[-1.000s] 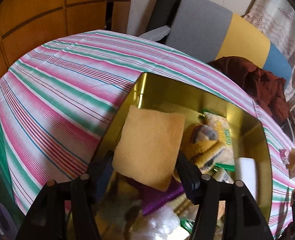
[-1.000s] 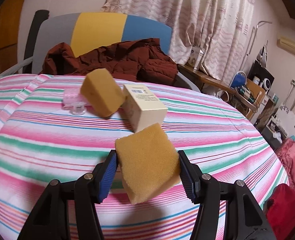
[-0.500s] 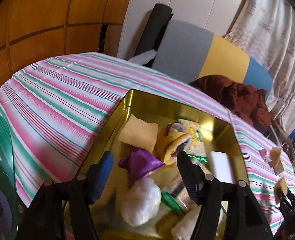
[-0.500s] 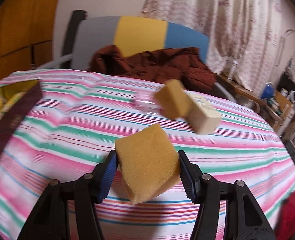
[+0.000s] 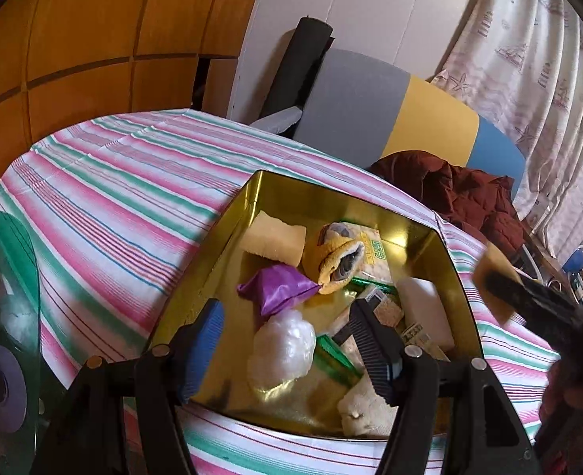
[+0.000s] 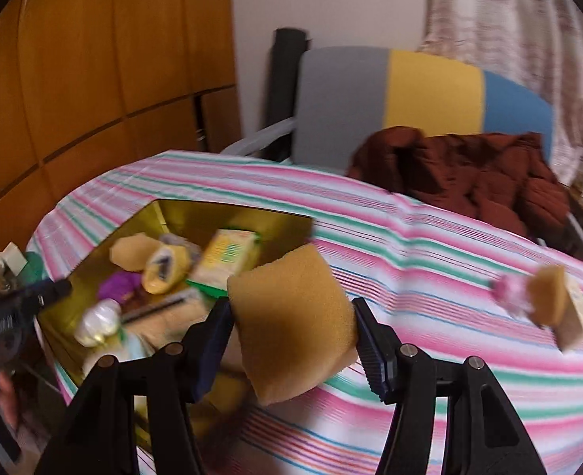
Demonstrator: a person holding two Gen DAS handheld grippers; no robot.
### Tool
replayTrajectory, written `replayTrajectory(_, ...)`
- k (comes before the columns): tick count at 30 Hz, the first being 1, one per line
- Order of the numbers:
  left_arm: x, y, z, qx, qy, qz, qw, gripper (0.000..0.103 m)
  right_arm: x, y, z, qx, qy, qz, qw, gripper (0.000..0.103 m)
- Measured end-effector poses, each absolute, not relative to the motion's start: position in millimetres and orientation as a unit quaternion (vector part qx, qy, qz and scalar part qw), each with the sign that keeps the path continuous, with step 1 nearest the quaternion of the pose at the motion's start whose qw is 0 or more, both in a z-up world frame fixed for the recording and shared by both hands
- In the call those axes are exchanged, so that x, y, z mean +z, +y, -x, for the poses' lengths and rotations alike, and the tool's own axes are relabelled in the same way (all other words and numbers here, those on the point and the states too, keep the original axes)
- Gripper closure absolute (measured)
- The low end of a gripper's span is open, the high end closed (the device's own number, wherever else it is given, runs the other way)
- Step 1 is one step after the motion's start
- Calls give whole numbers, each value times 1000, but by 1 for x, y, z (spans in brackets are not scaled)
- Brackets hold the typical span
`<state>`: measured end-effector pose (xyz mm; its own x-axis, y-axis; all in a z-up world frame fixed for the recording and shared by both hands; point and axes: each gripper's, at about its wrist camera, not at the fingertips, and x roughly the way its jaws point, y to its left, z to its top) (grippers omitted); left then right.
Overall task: Organize objects
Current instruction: 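Open the left tool to drop the flat sponge in the tray while the right carries its sponge block over, then lower the yellow sponge block into the gold tray and open the right tool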
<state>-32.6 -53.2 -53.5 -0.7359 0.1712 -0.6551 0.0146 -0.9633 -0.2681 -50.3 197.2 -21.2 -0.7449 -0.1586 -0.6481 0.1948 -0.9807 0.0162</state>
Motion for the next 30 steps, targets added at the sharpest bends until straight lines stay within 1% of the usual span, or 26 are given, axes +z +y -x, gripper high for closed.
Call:
replayTrajectory(6,-54,-55,27,920,-135,367,43,36,-30,168,104,-916,32,-389,96,41)
replayTrajectory(8,-54,-54,26,920,-134,366,45,36,-36,167,123,-910,28,-403,92,38)
replayTrajectory(9,-53,-54,25,920,-132,367,45,36,-39,166,130,-909,28,-407,85,35)
replayTrajectory(11,-54,-52,25,920,-130,367,46,36,-46,167,144,-906,26,-417,68,12)
replayTrajectory(12,-54,-52,24,920,-129,367,46,36,-47,169,148,-905,25,-420,60,9)
replayTrajectory(15,-54,-51,24,920,-128,367,49,36,-49,176,152,-907,10,-419,49,9)
replayTrajectory(20,-54,-44,22,920,-123,367,57,36,-43,193,134,-916,-15,-397,47,9)
replayTrajectory(30,-50,-16,13,924,-87,363,78,36,-37,203,98,-923,-14,-378,67,9)
